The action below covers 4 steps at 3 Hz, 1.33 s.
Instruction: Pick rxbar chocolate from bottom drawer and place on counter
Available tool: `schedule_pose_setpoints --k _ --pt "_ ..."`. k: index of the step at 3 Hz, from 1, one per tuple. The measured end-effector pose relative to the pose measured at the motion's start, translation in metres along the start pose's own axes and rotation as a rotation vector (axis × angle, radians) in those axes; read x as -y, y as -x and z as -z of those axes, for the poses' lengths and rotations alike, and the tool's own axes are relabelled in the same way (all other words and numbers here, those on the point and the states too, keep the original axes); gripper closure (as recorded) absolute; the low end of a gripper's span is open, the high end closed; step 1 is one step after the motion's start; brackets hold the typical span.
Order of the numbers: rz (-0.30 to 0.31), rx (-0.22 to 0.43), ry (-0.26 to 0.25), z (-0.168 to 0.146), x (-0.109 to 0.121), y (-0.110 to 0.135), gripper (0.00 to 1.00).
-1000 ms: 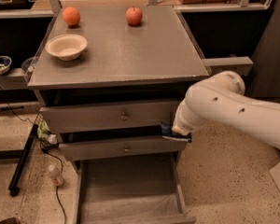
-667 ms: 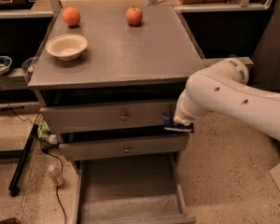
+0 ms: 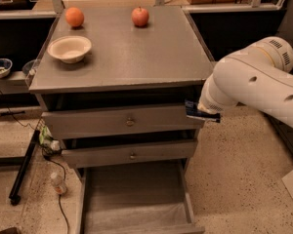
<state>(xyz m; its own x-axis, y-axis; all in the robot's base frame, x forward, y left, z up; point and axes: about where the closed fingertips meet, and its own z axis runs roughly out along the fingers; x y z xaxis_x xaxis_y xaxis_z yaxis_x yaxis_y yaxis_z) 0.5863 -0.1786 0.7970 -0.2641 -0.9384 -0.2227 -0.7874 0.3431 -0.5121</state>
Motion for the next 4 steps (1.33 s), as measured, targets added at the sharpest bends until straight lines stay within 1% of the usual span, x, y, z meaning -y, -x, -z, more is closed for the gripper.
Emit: schedule_pose_setpoints --k 1,2,3,4 --pt "0.000 0.000 -0.001 0.000 0.000 0.000 1.00" --pt "0.026 -0.004 -0.095 0.042 0.028 0.002 1.00" --pt "0.046 -0.002 -0.159 0.072 0.046 0.006 1.00" --pt "0.060 0.005 -0.225 0.099 0.070 0.012 1.00"
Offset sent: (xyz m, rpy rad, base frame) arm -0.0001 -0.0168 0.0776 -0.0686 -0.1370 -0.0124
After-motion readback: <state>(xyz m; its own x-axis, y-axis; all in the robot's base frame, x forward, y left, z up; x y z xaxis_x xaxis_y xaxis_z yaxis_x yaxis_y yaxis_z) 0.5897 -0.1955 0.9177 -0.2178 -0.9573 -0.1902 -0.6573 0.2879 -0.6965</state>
